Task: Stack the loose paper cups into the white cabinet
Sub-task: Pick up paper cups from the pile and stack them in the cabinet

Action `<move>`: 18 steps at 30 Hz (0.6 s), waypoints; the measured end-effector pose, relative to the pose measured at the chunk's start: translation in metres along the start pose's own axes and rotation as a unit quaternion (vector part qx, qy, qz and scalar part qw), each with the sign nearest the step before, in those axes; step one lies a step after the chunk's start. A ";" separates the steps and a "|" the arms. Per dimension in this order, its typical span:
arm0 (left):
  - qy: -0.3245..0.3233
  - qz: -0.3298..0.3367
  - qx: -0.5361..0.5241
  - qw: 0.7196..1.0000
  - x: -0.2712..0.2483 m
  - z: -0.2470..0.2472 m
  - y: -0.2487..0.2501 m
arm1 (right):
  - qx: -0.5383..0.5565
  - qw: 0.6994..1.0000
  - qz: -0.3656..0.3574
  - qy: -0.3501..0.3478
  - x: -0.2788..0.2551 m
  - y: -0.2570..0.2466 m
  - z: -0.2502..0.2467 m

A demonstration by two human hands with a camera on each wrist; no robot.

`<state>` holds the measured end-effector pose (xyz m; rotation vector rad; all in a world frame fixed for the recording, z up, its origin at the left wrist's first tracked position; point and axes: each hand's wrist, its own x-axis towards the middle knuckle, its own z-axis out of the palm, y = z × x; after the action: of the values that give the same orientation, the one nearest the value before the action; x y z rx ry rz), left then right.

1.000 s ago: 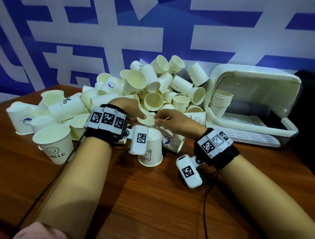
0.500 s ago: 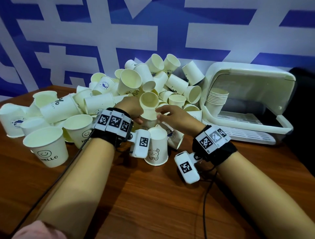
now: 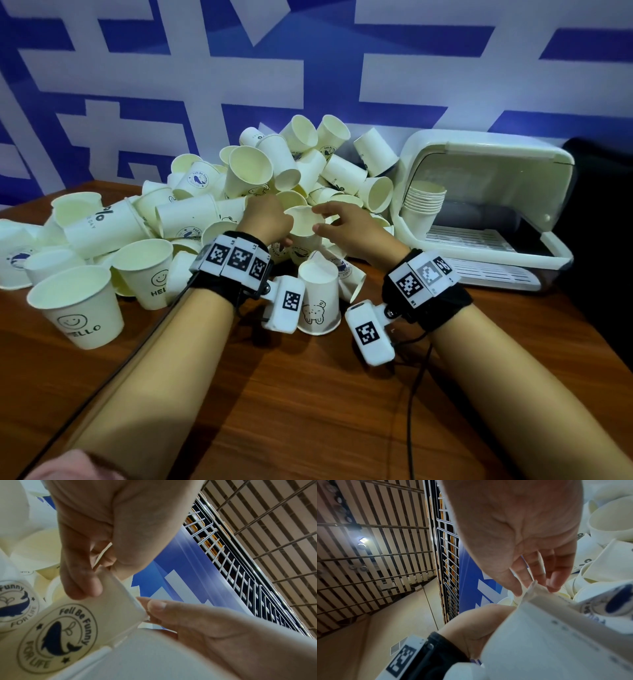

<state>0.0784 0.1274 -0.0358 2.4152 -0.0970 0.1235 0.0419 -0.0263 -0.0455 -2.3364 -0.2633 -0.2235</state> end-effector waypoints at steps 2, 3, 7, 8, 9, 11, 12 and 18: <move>0.011 0.014 -0.014 1.000 0.001 0.003 0.002 | 0.001 1.000 0.002 0.003 0.000 0.000 -0.002; 0.017 0.017 -0.012 1.000 -0.002 0.002 0.005 | 0.001 1.000 0.002 0.006 0.000 0.000 -0.003; 0.037 0.039 -0.029 0.998 -0.004 -0.001 0.008 | 0.015 0.999 -0.012 0.030 -0.001 -0.003 -0.007; 0.048 0.047 -0.036 0.997 -0.004 -0.001 0.008 | 0.022 0.999 -0.017 0.038 -0.001 -0.004 -0.008; 0.059 0.056 -0.041 0.996 -0.005 -0.002 0.010 | 0.030 0.998 -0.023 0.046 -0.001 -0.005 -0.009; 0.075 0.070 -0.050 0.993 -0.007 -0.004 0.013 | 0.044 0.996 -0.031 0.070 -0.002 -0.007 -0.011; 0.084 0.078 -0.055 0.992 -0.006 -0.004 0.014 | 0.050 0.995 -0.036 0.082 -0.002 -0.008 -0.013; 0.162 0.120 -0.085 0.976 -0.010 -0.017 0.033 | 0.127 0.980 -0.056 0.140 -0.003 -0.017 -0.029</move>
<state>0.0641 0.1142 -0.0027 2.1740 -0.2399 0.5937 0.0326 -0.0355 -0.0147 -2.0097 -0.2680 -0.5375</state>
